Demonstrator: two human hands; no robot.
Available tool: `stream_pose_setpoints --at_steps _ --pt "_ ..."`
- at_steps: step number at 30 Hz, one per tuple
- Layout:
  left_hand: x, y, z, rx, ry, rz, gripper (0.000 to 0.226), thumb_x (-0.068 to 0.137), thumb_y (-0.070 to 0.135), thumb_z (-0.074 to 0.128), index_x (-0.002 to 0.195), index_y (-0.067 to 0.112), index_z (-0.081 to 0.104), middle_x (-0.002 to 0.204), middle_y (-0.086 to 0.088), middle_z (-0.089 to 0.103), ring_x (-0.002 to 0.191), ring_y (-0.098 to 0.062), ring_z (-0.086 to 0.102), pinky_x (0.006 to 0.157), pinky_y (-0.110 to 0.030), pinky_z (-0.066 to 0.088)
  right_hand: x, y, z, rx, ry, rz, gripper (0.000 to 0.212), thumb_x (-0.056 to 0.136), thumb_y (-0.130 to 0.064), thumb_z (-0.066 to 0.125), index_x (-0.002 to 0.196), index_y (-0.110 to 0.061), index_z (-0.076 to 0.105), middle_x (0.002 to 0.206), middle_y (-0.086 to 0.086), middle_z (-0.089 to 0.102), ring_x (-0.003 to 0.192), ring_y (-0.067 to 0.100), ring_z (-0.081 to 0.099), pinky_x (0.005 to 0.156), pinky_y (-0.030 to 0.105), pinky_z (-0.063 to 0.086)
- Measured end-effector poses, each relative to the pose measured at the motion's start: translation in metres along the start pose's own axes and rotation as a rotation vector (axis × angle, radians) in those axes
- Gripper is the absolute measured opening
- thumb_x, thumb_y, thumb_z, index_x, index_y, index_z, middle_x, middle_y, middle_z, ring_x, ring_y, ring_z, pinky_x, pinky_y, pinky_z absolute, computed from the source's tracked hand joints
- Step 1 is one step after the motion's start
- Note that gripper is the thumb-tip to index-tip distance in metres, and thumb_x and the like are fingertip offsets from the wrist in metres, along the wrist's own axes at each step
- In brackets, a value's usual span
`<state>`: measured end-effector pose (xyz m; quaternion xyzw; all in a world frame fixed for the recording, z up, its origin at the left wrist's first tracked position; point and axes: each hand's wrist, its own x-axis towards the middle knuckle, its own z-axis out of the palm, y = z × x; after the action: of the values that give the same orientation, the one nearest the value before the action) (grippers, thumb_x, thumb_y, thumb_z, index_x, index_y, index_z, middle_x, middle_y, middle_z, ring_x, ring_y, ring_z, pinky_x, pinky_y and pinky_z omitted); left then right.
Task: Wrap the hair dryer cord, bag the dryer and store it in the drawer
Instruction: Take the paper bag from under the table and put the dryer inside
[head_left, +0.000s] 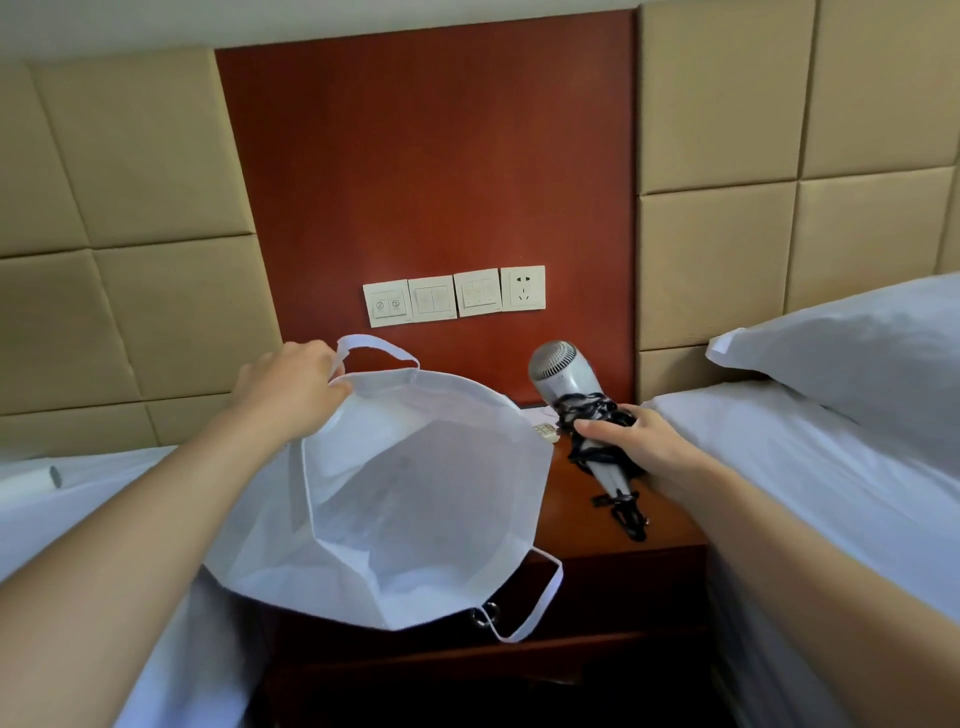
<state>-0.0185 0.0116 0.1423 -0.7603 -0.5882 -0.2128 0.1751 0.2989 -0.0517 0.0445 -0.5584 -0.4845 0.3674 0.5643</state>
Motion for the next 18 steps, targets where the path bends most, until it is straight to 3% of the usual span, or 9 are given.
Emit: stream_pose_setpoints --at_steps 6,9,11,15,18 --pt "0.010 -0.003 -0.024 0.048 0.041 -0.111 0.023 0.095 0.025 0.044 0.105 0.013 0.060 0.111 -0.014 0.061 0.102 -0.037 0.055 0.074 -0.034 0.036 -0.049 -0.060 0.019 -0.001 -0.290 -0.176 0.034 0.077 -0.015 0.074 0.108 -0.009 0.063 0.093 0.007 0.073 0.082 0.017 0.071 0.069 0.023 0.054" --pt "0.015 -0.007 -0.027 0.045 0.002 -0.160 0.027 0.096 0.027 0.042 0.112 0.012 0.058 0.118 -0.014 0.059 0.108 -0.036 0.054 0.077 -0.034 0.035 -0.062 -0.079 0.032 -0.025 -0.374 -0.197 0.045 0.069 -0.020 0.077 0.111 -0.014 0.062 0.101 0.007 0.073 0.091 0.020 0.071 0.077 0.026 0.055" --pt "0.019 -0.006 -0.030 0.004 -0.012 -0.161 0.029 0.097 0.028 0.042 0.114 0.012 0.058 0.119 -0.013 0.059 0.109 -0.035 0.054 0.077 -0.034 0.036 -0.064 -0.087 0.039 -0.039 -0.404 -0.176 0.042 0.072 -0.017 0.076 0.112 -0.012 0.062 0.102 0.010 0.073 0.090 0.023 0.070 0.075 0.029 0.056" --pt "0.018 0.000 -0.042 -0.039 -0.031 -0.083 0.031 0.099 0.029 0.040 0.106 0.013 0.066 0.110 -0.011 0.064 0.100 -0.033 0.056 0.073 -0.033 0.038 -0.060 -0.087 0.055 -0.095 -0.446 -0.068 0.038 0.076 -0.014 0.074 0.111 -0.002 0.062 0.092 0.012 0.073 0.083 0.023 0.071 0.070 0.031 0.055" --pt "0.010 0.005 -0.047 -0.039 -0.040 -0.005 0.032 0.098 0.030 0.039 0.086 0.015 0.064 0.097 -0.008 0.065 0.087 -0.030 0.054 0.071 -0.033 0.040 -0.049 -0.077 0.079 -0.137 -0.444 0.053 0.035 0.078 -0.014 0.072 0.108 0.003 0.063 0.087 0.012 0.071 0.076 0.023 0.069 0.065 0.029 0.056"
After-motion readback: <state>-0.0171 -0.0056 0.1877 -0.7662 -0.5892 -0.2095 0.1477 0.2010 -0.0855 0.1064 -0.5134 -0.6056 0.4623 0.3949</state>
